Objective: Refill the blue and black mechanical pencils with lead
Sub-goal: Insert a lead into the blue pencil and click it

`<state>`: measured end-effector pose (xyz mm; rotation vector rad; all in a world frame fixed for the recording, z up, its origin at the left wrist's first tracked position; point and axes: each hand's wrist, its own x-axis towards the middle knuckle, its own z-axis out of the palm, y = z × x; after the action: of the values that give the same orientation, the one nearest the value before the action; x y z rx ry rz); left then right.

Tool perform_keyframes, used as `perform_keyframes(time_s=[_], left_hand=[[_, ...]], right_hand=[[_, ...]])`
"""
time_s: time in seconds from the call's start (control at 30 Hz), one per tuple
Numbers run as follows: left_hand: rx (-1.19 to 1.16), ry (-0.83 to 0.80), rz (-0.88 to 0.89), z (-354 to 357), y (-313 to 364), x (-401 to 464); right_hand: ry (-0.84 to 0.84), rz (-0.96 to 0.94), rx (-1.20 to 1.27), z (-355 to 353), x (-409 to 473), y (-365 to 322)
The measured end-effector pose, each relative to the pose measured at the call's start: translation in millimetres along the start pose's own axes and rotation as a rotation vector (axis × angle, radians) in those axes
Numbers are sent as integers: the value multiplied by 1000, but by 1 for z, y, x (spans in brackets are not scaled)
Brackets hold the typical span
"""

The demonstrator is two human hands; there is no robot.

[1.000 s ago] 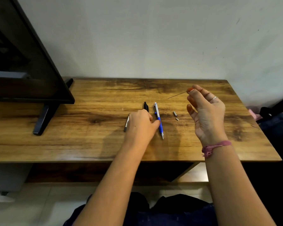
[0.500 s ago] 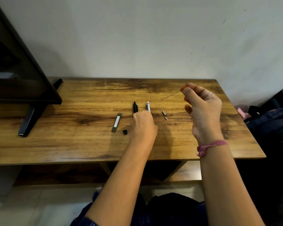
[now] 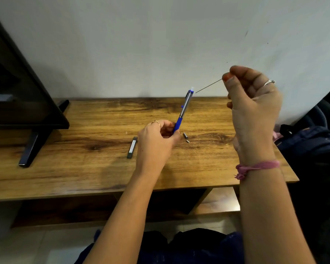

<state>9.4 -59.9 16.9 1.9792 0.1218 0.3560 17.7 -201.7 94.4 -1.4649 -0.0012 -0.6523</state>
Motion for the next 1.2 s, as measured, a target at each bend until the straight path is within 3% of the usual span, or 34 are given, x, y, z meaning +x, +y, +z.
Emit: perform_keyframes(time_s=[0.3, 1.2], left_hand=[[-11, 33, 49, -2, 2, -1], [71, 114, 174, -6, -3, 0]], right_hand=[[60, -184, -118, 4, 1, -11], [28, -208, -248, 4, 0, -9]])
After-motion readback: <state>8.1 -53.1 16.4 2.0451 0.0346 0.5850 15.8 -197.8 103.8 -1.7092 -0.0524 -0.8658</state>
